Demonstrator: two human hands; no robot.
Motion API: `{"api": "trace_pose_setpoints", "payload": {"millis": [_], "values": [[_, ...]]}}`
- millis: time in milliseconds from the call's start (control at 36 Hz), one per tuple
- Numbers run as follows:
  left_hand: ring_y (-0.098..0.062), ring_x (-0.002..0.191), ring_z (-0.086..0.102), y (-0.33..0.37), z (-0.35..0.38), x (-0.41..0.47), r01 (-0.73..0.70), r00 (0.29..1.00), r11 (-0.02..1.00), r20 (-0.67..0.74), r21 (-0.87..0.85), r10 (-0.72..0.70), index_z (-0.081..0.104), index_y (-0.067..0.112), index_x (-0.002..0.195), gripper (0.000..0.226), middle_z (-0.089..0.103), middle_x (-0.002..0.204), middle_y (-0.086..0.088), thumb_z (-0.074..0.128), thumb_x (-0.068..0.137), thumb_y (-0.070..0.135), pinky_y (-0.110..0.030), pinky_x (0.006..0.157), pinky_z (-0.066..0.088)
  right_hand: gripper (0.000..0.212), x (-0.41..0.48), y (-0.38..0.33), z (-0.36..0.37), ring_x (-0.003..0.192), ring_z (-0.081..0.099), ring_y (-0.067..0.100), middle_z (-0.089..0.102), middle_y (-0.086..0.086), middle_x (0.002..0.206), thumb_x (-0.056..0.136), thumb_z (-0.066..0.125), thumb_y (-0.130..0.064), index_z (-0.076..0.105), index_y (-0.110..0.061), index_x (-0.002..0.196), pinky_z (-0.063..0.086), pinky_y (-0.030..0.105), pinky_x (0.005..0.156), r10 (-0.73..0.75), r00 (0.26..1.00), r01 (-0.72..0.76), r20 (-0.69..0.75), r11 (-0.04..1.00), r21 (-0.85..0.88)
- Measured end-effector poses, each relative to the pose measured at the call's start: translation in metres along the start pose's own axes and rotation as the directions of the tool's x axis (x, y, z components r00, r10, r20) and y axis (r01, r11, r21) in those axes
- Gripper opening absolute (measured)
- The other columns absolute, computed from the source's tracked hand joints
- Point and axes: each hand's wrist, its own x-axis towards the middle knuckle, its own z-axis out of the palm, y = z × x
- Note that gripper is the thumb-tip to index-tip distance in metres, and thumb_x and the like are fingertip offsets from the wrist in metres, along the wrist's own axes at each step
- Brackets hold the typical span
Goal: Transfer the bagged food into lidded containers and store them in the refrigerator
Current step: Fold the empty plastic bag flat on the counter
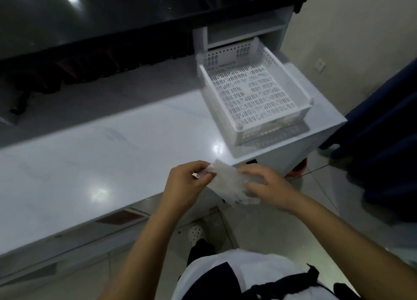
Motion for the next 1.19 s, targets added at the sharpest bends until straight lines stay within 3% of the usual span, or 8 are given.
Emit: {"api": "trace_pose_setpoints", "payload": {"millis": [56, 111, 250, 444, 722, 889, 1056, 1194], "values": [[-0.001, 0.077, 0.067, 0.021, 0.032, -0.008, -0.02, 0.999, 1.0, 0.033, -0.005, 0.02, 0.078, 0.027, 0.085, 0.005, 0.075, 0.08, 0.015, 0.077, 0.086, 0.022, -0.022, 0.067, 0.052, 0.045, -0.034, 0.014, -0.018, 0.109, 0.058, -0.004, 0.06, -0.018, 0.118, 0.075, 0.069, -0.045, 0.063, -0.035, 0.119, 0.048, 0.018, 0.093, 0.033, 0.999, -0.03, -0.022, 0.993, 0.115], [-0.01, 0.078, 0.071, 0.044, 0.068, -0.017, -0.034, 0.996, 0.999, 0.082, -0.033, 0.036, 0.08, 0.017, 0.092, 0.007, 0.076, 0.081, 0.005, 0.077, 0.087, 0.021, -0.034, 0.071, 0.056, 0.061, -0.066, 0.034, -0.033, 0.116, 0.055, 0.003, 0.059, -0.014, 0.125, 0.069, 0.075, -0.062, 0.06, -0.04, 0.124, 0.047, 0.025, 0.097, 0.057, 0.993, -0.061, -0.106, 0.997, -0.037], [-0.007, 0.082, 0.072, 0.088, 0.155, -0.033, -0.063, 0.972, 0.992, 0.221, -0.106, 0.086, 0.08, 0.018, 0.09, 0.006, 0.077, 0.083, 0.009, 0.074, 0.09, 0.021, -0.034, 0.075, 0.055, 0.02, -0.131, 0.093, -0.067, 0.097, 0.061, 0.025, 0.072, 0.003, 0.094, 0.086, 0.076, -0.029, 0.077, -0.013, 0.098, 0.044, 0.045, 0.091, -0.097, 0.89, -0.057, -0.446, 0.946, -0.318], [0.012, 0.085, 0.066, 0.124, 0.238, -0.048, -0.113, 0.905, 0.992, 0.405, -0.063, 0.129, 0.073, 0.033, 0.089, 0.021, 0.071, 0.084, 0.034, 0.075, 0.089, 0.012, -0.007, 0.074, 0.048, 0.009, -0.196, 0.177, -0.112, 0.109, 0.053, 0.02, 0.068, -0.005, 0.108, 0.088, 0.073, -0.026, 0.078, -0.023, 0.095, 0.027, 0.031, 0.096, 0.001, 0.814, -0.181, -0.581, 0.951, -0.252], [0.005, 0.095, 0.055, 0.159, 0.333, 0.007, -0.409, 0.728, 0.893, 0.658, 0.187, 0.196, 0.047, 0.044, 0.132, 0.046, 0.059, 0.098, 0.026, 0.064, 0.09, 0.036, -0.006, 0.073, 0.042, 0.009, -0.19, 0.258, -0.197, 0.111, 0.051, 0.019, 0.065, -0.008, 0.106, 0.089, 0.07, -0.028, 0.077, -0.028, 0.094, 0.022, 0.035, 0.103, -0.004, 0.873, -0.213, -0.489, 0.897, -0.388], [-0.019, 0.095, 0.063, 0.186, 0.407, 0.072, -0.585, 0.517, 0.804, 0.812, 0.104, 0.27, 0.033, 0.041, 0.136, 0.05, 0.065, 0.119, -0.004, 0.058, 0.097, 0.022, -0.032, 0.076, 0.052, 0.015, -0.153, 0.303, -0.28, 0.121, 0.046, 0.014, 0.062, -0.009, 0.115, 0.092, 0.063, -0.033, 0.075, -0.033, 0.101, 0.015, 0.036, 0.111, 0.101, 0.928, -0.271, -0.358, 0.844, -0.463], [-0.027, 0.101, 0.058, 0.225, 0.478, 0.143, -0.706, 0.343, 0.701, 0.915, 0.102, 0.212, 0.045, 0.031, 0.143, 0.043, 0.058, 0.123, -0.008, 0.048, 0.102, 0.02, -0.04, 0.086, 0.048, 0.017, -0.118, 0.331, -0.378, 0.119, 0.045, 0.014, 0.061, -0.013, 0.119, 0.093, 0.059, -0.031, 0.074, -0.034, 0.102, 0.017, 0.031, 0.103, 0.224, 0.939, -0.334, -0.262, 0.779, -0.53], [-0.027, 0.106, 0.057, 0.249, 0.518, 0.192, -0.755, 0.304, 0.635, 0.946, 0.164, 0.117, 0.056, 0.029, 0.135, 0.036, 0.059, 0.122, -0.006, 0.047, 0.101, 0.02, -0.033, 0.08, 0.041, 0.02, -0.083, 0.344, -0.438, 0.116, 0.046, 0.016, 0.062, -0.013, 0.117, 0.093, 0.056, -0.029, 0.074, -0.033, 0.101, 0.021, 0.035, 0.104, 0.256, 0.941, -0.338, -0.221, 0.732, -0.591]]}}
